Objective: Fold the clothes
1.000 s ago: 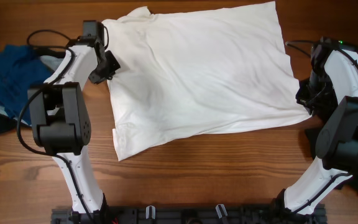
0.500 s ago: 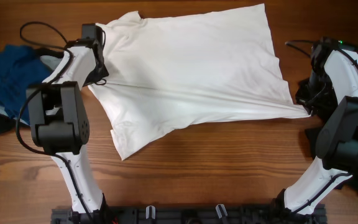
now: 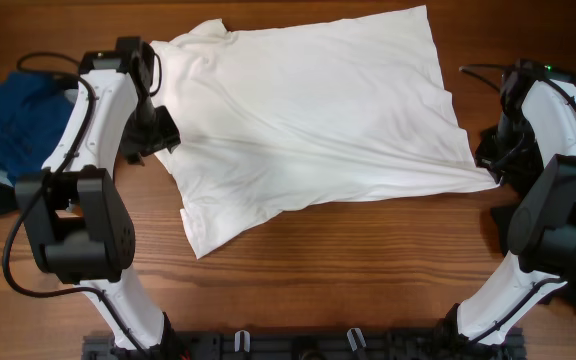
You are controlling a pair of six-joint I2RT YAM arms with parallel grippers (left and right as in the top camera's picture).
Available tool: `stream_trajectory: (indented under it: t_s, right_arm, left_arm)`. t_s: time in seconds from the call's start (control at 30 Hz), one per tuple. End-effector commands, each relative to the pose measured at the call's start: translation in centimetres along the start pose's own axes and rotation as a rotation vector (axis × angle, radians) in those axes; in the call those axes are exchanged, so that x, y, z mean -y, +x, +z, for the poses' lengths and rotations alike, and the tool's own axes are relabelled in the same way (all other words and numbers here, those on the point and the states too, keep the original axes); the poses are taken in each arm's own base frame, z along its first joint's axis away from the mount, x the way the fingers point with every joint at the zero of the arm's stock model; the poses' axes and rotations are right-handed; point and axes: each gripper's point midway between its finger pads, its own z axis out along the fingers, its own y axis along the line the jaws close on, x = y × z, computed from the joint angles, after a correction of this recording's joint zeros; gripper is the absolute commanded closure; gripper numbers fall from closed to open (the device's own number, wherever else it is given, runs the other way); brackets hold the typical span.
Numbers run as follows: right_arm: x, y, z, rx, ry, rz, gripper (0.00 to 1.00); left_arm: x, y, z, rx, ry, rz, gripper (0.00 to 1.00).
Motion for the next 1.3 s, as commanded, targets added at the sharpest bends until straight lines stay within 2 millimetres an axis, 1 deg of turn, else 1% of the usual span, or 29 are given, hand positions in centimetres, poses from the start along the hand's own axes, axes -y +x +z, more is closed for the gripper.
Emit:
stream_trajectory:
  t_s: [0.0, 0.07, 0.13, 0.2, 0.27, 0.33, 0.4, 0.5, 0.53, 0.6, 0.63, 0.77, 0.9, 1.0, 1.1, 1.27]
  right_arm:
    - [-0.1, 0.0, -0.3, 0.007, -0.020, -0.031, 0.95]
    - [-0.3, -0.1, -0.3, 0.008, -0.025, -0.031, 0.96]
    - [-0.3, -0.1, -0.3, 0.008, -0.025, -0.031, 0.95]
    - [-0.3, -0.1, -0.3, 0.008, -0.025, -0.031, 0.95]
    - [-0.3, -0.1, -0.3, 0.008, -0.025, -0.031, 0.95]
    - [-0.3, -0.1, -0.3, 0.008, -0.025, -0.031, 0.95]
    - [-0.3, -0.1, -0.3, 0.008, -0.025, -0.031, 0.95]
    - [-0.3, -0.1, -0.3, 0.009, -0.026, -0.030, 0.95]
    - [-0.3, -0.1, -0.3, 0.011, -0.027, -0.030, 0.95]
    - [-0.3, -0.1, -0.3, 0.011, -0.026, -0.030, 0.95]
    - [-0.3, -0.1, -0.3, 0.011, -0.027, -0.030, 0.95]
    - [-0.3, -0.1, -0.3, 0.008, -0.026, -0.031, 0.95]
    - [-0.3, -0.1, -0.3, 0.008, -0.025, -0.031, 0.95]
    - [-0.3, -0.1, -0.3, 0.008, -0.025, -0.031, 0.95]
    - [-0.2, 0.0, -0.3, 0.007, -0.025, -0.031, 0.95]
    - [-0.3, -0.1, -0.3, 0.007, -0.025, -0.031, 0.95]
  left_arm:
    - [-0.7, 0.3, 3.3, -0.004, -0.017, -0.089, 0.47]
    - [-0.5, 0.4, 5.1, 0.014, -0.007, -0.103, 0.49]
    - [-0.9, 0.4, 6.4, 0.033, -0.022, -0.144, 0.50]
    - [-1.0, 0.3, 7.2, 0.047, -0.022, -0.181, 0.51]
    - [-0.9, 0.1, 7.3, 0.057, -0.015, -0.180, 0.52]
    - [-0.8, 0.2, 7.2, 0.055, -0.012, -0.177, 0.57]
    - [-1.2, 0.2, 7.0, 0.050, -0.015, -0.159, 0.61]
    - [-2.3, -0.4, 5.6, 0.071, -0.002, -0.193, 0.58]
    - [-2.8, -0.9, 5.0, 0.094, 0.011, -0.215, 0.58]
    - [-3.1, -1.6, 4.7, 0.118, 0.028, -0.260, 0.57]
    - [-2.9, -1.7, 4.9, 0.119, 0.037, -0.261, 0.56]
    - [-0.8, -1.8, 5.9, 0.093, 0.116, -0.247, 0.56]
    - [0.1, -2.1, 7.0, 0.093, 0.118, -0.237, 0.55]
    - [1.3, -2.4, 6.9, 0.101, 0.163, -0.224, 0.55]
    - [1.7, -2.4, 6.9, 0.107, 0.168, -0.217, 0.55]
    - [1.1, -2.6, 6.9, 0.122, 0.137, -0.220, 0.54]
